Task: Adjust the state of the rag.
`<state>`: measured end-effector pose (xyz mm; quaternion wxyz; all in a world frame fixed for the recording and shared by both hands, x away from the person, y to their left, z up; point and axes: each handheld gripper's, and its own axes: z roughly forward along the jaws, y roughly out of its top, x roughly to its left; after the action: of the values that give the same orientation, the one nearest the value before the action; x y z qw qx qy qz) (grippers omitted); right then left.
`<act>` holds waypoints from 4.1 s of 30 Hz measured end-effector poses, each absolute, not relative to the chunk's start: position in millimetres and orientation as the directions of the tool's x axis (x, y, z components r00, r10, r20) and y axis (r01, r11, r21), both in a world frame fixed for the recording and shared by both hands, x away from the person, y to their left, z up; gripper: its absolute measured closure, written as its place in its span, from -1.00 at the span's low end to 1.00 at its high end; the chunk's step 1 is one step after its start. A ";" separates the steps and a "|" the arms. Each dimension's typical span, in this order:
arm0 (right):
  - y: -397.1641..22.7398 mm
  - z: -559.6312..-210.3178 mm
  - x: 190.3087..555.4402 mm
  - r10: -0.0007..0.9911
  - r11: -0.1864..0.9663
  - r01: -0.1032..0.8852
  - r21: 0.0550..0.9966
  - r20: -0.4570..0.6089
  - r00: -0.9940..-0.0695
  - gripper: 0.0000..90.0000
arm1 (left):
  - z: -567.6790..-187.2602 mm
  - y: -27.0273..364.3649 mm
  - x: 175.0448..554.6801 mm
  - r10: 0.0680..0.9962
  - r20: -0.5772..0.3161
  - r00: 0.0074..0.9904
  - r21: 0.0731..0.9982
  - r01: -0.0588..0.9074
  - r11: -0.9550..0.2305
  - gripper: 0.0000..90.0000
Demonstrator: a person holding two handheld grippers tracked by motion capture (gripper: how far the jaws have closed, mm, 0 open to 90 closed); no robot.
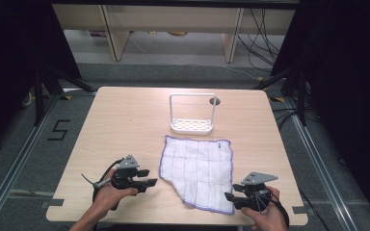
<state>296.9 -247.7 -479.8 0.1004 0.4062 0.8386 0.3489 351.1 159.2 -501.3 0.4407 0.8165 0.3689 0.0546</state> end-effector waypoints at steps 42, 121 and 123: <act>-237.8 -488.7 270.6 0.667 0.567 0.554 0.609 0.056 -0.743 0.85 | -504.0 118.2 329.6 0.406 -0.141 0.903 0.748 0.366 -0.553 0.93; -236.2 -426.0 462.3 0.727 0.434 0.482 0.761 0.020 -0.687 0.94 | -450.1 131.7 463.1 0.660 -0.071 0.748 0.857 0.384 -0.343 0.91; -237.3 -415.4 458.6 0.715 0.435 0.456 0.776 0.010 -0.699 0.94 | -441.9 133.0 459.3 0.655 -0.063 0.753 0.866 0.368 -0.339 0.91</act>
<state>458.6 -237.3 -415.4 0.1624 0.3521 0.8313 0.3982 459.3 133.0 -441.9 0.4788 0.8045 0.3178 0.1502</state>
